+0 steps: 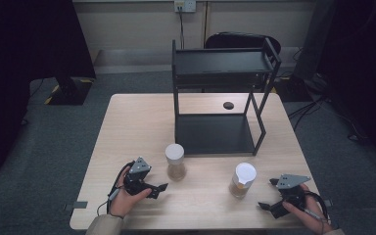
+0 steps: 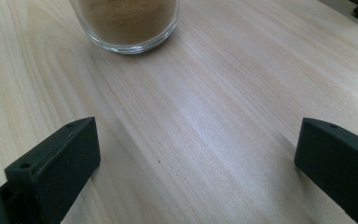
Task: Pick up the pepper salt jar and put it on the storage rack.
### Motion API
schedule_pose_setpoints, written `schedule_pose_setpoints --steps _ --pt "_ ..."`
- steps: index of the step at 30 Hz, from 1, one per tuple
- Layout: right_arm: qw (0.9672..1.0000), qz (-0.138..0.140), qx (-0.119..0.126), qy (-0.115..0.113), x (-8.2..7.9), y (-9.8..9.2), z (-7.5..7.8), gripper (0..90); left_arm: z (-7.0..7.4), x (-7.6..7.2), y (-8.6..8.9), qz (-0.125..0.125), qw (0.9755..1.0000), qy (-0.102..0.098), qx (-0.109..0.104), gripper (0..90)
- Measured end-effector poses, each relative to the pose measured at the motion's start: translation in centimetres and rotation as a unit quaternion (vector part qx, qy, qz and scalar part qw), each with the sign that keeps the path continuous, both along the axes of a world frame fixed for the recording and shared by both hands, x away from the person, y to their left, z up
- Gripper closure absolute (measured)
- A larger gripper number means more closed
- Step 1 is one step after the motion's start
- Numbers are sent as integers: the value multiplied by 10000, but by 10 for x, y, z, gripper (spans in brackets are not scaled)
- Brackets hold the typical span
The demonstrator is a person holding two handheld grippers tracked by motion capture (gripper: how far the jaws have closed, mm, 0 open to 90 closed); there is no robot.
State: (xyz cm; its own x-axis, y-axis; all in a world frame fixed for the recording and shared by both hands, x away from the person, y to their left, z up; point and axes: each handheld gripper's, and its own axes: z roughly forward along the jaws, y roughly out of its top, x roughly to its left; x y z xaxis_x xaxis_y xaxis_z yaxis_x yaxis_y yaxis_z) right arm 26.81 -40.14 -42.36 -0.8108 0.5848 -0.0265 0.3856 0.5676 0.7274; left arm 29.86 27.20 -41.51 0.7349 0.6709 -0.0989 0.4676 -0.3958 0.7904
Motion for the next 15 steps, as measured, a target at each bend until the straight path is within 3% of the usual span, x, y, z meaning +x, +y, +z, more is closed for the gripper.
schedule_pose_setpoints --steps 15 --pt "10000 -1 1 0 0 0 0 0 10 11 -11 -148 9998 -25 -131 25"
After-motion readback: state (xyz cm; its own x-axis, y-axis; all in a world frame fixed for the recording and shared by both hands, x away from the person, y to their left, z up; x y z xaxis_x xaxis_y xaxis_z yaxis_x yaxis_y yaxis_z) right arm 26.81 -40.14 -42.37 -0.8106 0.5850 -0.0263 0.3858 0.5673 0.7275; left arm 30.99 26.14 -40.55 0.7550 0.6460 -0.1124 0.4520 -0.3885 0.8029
